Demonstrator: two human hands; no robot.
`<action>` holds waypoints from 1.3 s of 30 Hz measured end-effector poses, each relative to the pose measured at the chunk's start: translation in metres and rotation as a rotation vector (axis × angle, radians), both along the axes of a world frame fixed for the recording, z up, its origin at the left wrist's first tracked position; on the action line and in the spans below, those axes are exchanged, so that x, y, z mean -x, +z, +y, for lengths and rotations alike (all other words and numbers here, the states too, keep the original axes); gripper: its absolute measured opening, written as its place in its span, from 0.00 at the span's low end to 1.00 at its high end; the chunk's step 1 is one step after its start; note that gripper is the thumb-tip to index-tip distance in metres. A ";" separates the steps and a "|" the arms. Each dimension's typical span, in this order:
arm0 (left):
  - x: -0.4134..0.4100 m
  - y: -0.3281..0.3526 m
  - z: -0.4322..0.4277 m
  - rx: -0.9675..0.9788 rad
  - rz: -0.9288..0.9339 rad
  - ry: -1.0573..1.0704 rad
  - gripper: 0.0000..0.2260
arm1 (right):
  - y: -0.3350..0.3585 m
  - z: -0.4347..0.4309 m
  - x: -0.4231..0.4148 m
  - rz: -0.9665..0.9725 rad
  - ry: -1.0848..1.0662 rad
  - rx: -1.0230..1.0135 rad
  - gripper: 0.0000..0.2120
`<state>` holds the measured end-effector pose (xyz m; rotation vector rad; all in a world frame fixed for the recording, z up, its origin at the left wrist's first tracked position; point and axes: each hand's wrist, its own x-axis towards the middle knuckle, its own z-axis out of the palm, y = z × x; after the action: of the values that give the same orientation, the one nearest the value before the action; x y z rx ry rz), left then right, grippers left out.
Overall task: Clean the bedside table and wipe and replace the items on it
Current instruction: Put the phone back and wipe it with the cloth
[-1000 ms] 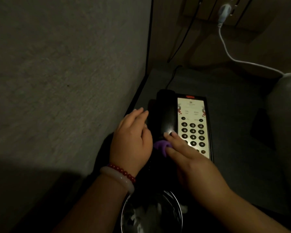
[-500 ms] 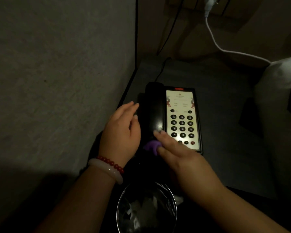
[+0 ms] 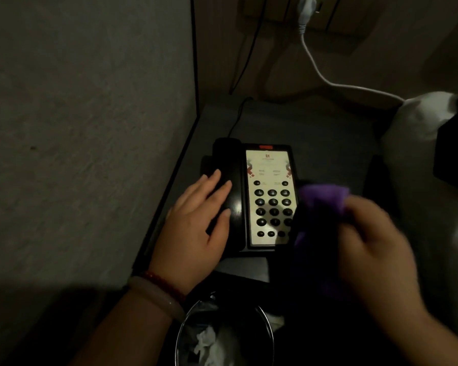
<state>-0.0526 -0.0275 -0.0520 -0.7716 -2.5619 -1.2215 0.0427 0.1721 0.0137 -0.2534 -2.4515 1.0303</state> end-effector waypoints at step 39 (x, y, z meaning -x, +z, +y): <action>0.000 -0.006 0.005 0.132 0.056 -0.012 0.19 | -0.018 -0.017 0.078 -0.414 0.214 -0.766 0.20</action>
<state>-0.0525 -0.0226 -0.0582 -0.8365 -2.6167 -1.0273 -0.0348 0.1550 -0.0044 0.0624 -3.0875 0.0411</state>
